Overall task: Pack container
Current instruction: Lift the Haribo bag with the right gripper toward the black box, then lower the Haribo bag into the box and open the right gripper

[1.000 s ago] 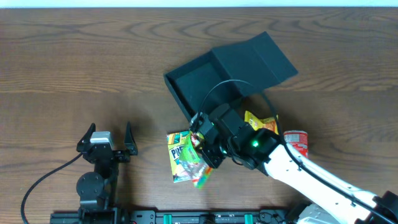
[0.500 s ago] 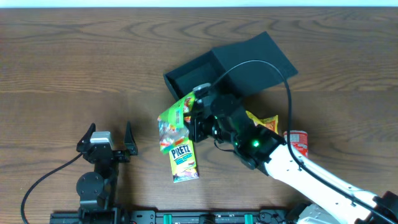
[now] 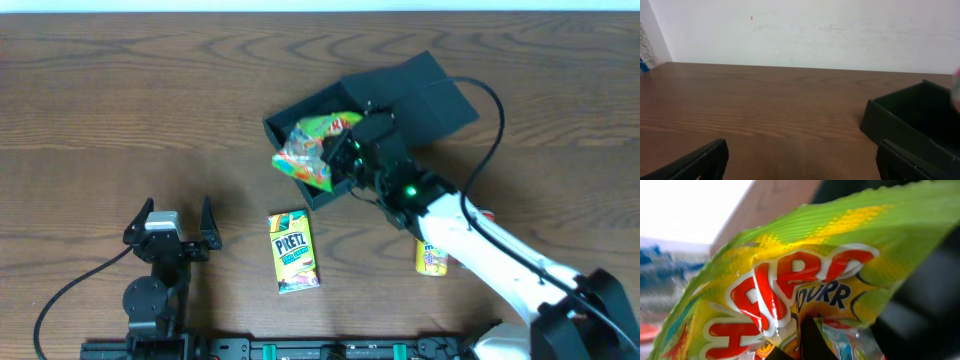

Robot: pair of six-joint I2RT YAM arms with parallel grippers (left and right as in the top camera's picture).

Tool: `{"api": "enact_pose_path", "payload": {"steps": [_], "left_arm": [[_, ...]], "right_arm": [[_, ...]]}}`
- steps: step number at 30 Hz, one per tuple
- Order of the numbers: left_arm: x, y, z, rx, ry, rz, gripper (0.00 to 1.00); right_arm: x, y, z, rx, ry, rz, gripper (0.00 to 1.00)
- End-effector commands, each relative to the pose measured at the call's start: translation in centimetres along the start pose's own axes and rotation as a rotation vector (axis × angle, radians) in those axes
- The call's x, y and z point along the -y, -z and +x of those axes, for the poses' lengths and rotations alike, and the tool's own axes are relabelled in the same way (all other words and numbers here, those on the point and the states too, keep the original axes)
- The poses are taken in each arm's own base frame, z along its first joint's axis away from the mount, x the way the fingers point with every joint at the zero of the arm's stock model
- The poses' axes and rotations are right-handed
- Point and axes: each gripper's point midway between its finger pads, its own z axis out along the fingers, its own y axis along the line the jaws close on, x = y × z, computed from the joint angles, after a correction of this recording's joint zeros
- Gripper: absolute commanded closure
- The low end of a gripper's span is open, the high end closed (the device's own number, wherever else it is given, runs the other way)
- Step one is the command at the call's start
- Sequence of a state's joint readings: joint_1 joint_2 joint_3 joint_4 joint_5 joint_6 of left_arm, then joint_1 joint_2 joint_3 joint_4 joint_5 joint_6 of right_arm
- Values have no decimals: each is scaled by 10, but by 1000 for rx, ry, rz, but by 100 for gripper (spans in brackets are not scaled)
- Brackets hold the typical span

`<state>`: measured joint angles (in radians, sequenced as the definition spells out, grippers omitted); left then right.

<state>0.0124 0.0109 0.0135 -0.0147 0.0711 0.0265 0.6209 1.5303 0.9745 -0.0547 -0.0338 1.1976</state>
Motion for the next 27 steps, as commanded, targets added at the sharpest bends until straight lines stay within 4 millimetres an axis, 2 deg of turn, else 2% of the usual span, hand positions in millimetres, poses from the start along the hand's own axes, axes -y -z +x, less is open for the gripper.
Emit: {"api": "enact_pose_path", "payload": {"steps": [1, 5, 15, 20, 27], "left_arm": [[-2, 0, 17, -59, 6, -7, 5], [-2, 0, 17, -59, 6, -7, 5], [-2, 0, 17, -59, 6, -7, 5], [-2, 0, 17, -59, 6, -7, 5], [-2, 0, 17, -59, 5, -7, 5]], "right_arm": [[-29, -3, -28, 84, -112, -46, 98], [-35, -19, -36, 107, -162, -35, 98], [9, -50, -37, 178, -438, 81, 98], [26, -61, -39, 219, -480, 122, 98], [28, -75, -42, 228, -480, 129, 98]]}}
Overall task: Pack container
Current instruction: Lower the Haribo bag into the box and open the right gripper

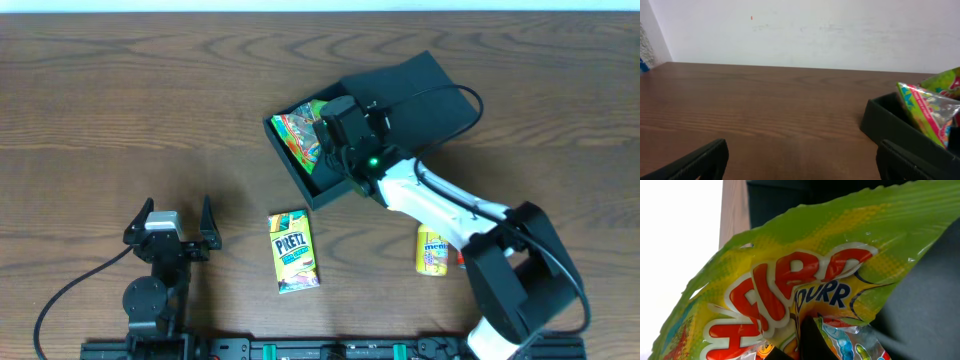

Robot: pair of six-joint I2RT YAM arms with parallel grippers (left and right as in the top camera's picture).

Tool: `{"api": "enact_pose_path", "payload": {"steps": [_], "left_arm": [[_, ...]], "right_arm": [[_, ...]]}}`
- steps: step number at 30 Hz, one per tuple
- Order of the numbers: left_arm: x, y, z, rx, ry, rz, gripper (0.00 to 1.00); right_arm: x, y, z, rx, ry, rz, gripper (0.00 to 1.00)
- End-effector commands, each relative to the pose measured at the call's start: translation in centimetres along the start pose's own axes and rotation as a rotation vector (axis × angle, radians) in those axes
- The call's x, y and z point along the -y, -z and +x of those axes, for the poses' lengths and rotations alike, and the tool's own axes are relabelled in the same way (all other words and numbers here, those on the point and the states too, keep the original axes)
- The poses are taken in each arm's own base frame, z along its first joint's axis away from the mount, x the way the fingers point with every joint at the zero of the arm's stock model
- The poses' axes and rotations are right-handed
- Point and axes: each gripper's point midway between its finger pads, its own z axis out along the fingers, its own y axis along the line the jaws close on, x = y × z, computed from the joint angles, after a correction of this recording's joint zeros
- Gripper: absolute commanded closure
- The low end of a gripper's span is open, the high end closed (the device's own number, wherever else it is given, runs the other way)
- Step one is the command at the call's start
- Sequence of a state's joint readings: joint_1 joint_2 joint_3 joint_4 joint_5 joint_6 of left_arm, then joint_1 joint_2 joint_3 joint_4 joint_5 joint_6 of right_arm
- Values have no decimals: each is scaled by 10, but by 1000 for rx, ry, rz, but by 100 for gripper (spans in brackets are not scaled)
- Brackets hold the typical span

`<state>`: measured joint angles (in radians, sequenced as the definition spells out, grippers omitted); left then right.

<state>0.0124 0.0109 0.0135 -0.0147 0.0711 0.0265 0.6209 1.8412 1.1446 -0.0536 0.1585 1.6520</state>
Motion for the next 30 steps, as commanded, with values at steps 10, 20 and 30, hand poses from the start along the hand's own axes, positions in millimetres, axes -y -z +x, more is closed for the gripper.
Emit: {"api": "enact_pose_path", "payload": {"steps": [10, 20, 30], "left_arm": [[-2, 0, 17, -59, 6, -7, 5], [-2, 0, 17, -59, 6, -7, 5], [-2, 0, 17, -59, 6, -7, 5]], "right_arm": [[-19, -4, -6, 48, 14, -46, 66], [-40, 14, 4, 18, 133, -107, 88], [38, 29, 7, -37, 161, 223, 98]]}}
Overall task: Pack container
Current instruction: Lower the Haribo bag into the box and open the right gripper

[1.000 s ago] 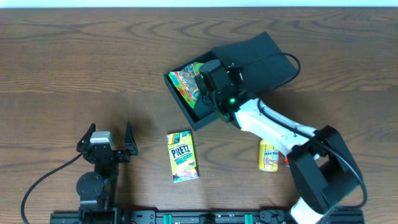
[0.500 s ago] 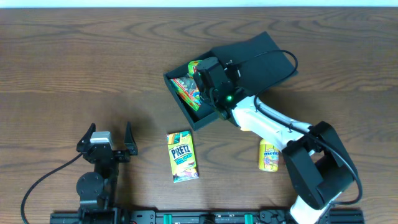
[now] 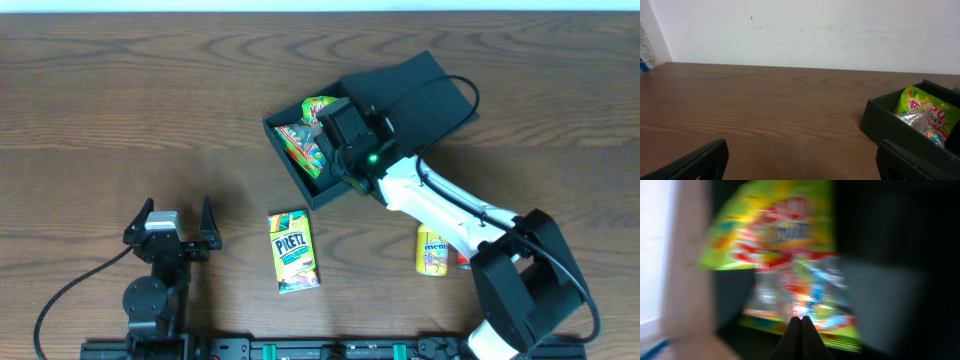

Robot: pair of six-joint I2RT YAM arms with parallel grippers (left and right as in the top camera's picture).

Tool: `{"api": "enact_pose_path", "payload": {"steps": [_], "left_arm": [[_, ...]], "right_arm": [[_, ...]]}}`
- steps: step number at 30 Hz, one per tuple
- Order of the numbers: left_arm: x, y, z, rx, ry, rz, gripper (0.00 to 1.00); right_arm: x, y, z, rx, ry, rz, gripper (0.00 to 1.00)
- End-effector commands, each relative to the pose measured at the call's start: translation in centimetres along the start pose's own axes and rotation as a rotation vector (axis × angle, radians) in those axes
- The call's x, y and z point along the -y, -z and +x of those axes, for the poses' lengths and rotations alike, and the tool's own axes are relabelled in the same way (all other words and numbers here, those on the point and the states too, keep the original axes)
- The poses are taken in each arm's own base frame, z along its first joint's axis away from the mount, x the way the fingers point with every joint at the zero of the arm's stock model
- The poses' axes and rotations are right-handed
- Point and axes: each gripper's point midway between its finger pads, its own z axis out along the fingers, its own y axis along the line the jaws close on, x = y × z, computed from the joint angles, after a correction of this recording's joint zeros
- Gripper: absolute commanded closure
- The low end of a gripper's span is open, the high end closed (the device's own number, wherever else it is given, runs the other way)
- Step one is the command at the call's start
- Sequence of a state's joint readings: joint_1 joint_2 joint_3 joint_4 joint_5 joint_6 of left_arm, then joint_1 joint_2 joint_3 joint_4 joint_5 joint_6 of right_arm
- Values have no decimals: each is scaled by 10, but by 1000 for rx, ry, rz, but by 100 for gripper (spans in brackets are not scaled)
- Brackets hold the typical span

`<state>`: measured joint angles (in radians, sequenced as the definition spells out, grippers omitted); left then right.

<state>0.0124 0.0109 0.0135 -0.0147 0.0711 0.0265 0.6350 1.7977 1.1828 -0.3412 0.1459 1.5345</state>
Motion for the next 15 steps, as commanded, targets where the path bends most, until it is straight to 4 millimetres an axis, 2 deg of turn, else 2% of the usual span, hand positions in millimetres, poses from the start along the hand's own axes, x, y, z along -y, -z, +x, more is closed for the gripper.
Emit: {"api": "enact_pose_path", "payload": {"steps": [1, 11, 15], "left_arm": [[-2, 0, 17, -59, 6, -7, 5], [-2, 0, 17, -59, 6, -7, 5], [-2, 0, 17, -59, 6, -7, 5]], "right_arm": [[8, 7, 5, -21, 6, 41, 98], [63, 15, 7, -29, 51, 266, 98], [81, 21, 0, -7, 118, 347, 98]]}}
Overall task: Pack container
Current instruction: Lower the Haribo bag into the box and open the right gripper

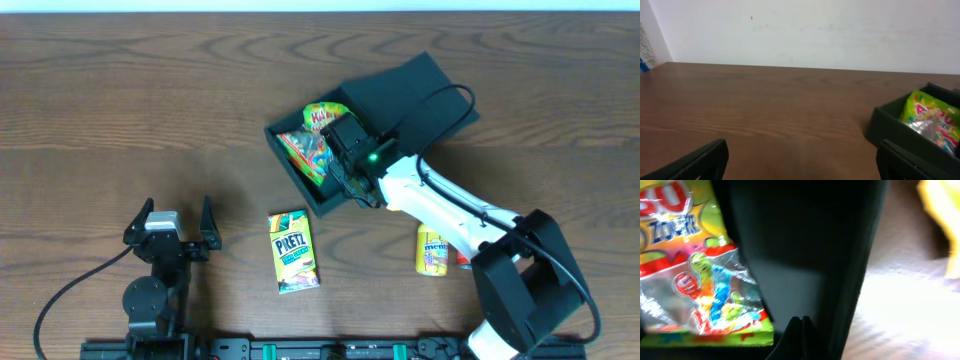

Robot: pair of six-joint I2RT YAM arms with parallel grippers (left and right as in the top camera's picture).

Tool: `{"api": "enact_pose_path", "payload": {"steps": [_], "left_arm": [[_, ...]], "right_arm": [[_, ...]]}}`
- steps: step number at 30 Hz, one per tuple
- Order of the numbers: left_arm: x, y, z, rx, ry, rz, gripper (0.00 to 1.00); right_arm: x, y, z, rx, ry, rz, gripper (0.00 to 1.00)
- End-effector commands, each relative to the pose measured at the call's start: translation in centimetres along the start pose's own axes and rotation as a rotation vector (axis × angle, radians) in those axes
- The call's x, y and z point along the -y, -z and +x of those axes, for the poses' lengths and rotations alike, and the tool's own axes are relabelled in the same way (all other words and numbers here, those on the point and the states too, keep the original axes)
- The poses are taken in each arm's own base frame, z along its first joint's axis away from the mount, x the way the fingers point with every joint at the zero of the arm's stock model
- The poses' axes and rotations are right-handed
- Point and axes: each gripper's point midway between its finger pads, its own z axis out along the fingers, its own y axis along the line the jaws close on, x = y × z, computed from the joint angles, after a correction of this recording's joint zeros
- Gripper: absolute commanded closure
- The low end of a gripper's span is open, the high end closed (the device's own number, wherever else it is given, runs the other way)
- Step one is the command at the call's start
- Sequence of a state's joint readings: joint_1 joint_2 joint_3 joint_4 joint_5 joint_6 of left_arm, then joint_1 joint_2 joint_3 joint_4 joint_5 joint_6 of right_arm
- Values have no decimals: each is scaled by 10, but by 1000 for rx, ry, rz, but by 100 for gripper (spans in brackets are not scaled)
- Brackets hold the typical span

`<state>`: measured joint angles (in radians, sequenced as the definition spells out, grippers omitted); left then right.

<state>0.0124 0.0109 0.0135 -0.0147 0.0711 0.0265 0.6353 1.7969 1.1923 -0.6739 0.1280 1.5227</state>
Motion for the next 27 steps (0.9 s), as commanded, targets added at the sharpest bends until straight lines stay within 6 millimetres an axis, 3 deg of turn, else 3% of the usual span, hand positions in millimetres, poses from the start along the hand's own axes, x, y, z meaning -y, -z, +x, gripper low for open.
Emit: {"api": "enact_pose_path", "payload": {"steps": [1, 7, 9, 13, 19, 23, 27], "left_arm": [[-2, 0, 17, -59, 6, -7, 5], [-2, 0, 17, -59, 6, -7, 5], [-2, 0, 17, -59, 6, -7, 5], [-2, 0, 17, -59, 6, -7, 5], [-2, 0, 17, -59, 6, -7, 5], [-2, 0, 17, -59, 6, -7, 5], [-2, 0, 17, -59, 6, -7, 5]], "right_arm": [[14, 5, -6, 47, 64, 56, 98], [42, 9, -21, 100, 136, 176, 98], [41, 8, -23, 99, 159, 175, 98], [7, 9, -11, 24, 256, 21, 99], [-43, 16, -5, 9, 238, -189, 98], [-59, 19, -10, 43, 228, -251, 98], [-57, 17, -17, 78, 223, -238, 98]]}}
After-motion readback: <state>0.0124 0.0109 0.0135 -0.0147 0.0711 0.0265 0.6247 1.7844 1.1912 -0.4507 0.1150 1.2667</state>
